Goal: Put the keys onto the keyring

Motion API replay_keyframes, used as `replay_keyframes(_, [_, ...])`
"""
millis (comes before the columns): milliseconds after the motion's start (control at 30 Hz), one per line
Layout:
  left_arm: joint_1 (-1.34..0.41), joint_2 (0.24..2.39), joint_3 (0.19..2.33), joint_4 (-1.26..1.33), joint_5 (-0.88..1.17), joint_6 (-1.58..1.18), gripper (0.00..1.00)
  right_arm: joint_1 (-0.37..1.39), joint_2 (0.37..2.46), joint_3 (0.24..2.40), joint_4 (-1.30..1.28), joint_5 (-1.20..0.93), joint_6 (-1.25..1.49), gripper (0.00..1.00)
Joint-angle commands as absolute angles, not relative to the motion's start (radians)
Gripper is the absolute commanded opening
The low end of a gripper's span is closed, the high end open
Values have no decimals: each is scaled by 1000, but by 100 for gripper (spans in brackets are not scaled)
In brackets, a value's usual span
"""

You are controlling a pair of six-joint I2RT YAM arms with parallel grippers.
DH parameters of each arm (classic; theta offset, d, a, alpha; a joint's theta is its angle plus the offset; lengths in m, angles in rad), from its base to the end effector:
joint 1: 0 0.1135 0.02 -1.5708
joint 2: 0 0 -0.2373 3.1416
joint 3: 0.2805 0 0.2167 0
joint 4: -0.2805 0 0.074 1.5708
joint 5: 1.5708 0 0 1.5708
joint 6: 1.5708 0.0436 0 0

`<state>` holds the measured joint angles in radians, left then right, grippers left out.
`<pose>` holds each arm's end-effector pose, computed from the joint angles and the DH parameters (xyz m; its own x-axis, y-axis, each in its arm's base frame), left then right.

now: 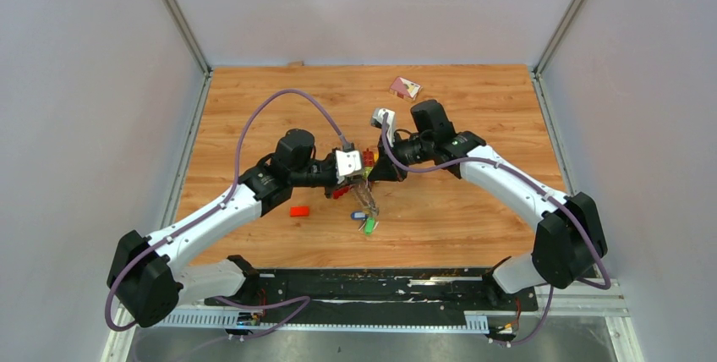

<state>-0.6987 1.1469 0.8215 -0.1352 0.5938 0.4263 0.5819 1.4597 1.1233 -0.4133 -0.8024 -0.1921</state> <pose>0.1662 -0.1715 0.2711 0.0693 0.3894 -0.9185 0.9756 0.1660 0.1440 0.2220 0.1836 0.2662 -0.4019 -0.4232 -0.8120 -0.9152 0.2145 0.3412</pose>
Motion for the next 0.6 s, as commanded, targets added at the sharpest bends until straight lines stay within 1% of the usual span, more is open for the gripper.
replay_keyframes(0, [-718, 1138, 848, -116, 740, 442, 0, 570, 1469, 1176, -369, -741, -212, 0])
replay_keyframes(567, [-721, 1113, 822, -140, 841, 531, 0, 569, 1511, 1210, -409, -746, -230, 0])
